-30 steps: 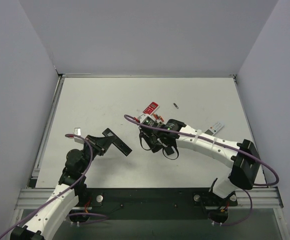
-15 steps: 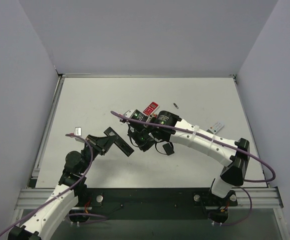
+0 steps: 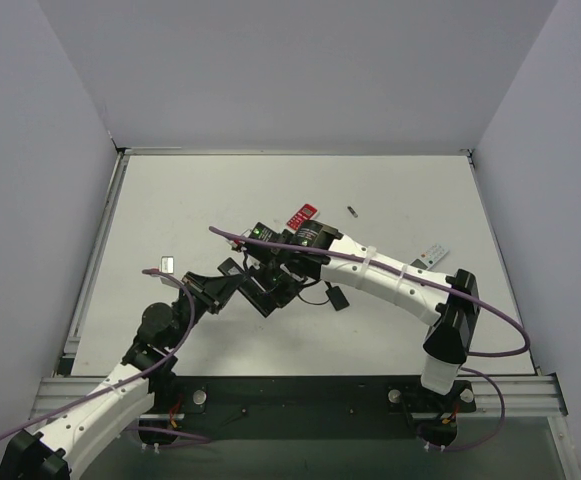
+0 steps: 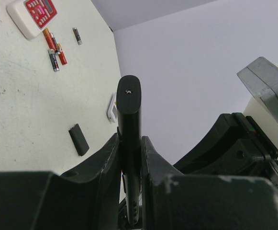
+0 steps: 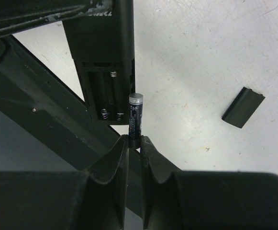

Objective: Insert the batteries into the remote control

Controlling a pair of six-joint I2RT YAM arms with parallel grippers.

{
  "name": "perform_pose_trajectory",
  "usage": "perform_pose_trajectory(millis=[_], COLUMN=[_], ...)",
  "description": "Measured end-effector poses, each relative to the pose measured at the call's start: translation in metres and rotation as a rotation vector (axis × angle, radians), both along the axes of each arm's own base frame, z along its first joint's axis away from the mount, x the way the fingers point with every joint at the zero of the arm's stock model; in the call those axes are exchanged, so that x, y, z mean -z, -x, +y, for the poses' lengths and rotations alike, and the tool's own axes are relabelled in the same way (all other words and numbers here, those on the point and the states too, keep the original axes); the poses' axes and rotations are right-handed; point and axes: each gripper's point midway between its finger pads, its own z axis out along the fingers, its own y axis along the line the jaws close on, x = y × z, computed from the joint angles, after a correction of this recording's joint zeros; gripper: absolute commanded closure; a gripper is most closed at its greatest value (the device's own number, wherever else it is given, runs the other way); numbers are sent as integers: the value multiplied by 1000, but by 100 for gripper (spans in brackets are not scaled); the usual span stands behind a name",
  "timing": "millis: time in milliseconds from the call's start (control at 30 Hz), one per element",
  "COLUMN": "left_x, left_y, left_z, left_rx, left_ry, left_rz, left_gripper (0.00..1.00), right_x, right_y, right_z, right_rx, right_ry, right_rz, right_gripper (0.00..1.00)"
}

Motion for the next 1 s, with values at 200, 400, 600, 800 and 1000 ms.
perform_pose_trajectory(millis=[200,400,600,800,1000], left_x=[2,-1,-1,-3,-4], left_y=[-4,-5,-4,-4,-3], left_z=[0,0,0,0,-1], left_rx=[-18,-24,-24,-23,-20], left_ry=[-1,5,6,9,11], left_rz=[7,-3,-4,-9,-15], left_gripper=[100,100,100,100,100], right_x=[-4,-4,-1,1,4], right_y=[3,7,9,8,6], right_z=[2,4,9,11,12], right_rx=[-5,-15,-24,-24,-13], right_ry=[-9,-10,-10,-6,4], right_rz=[6,23,37,39,40], right_gripper=[100,100,100,100,100])
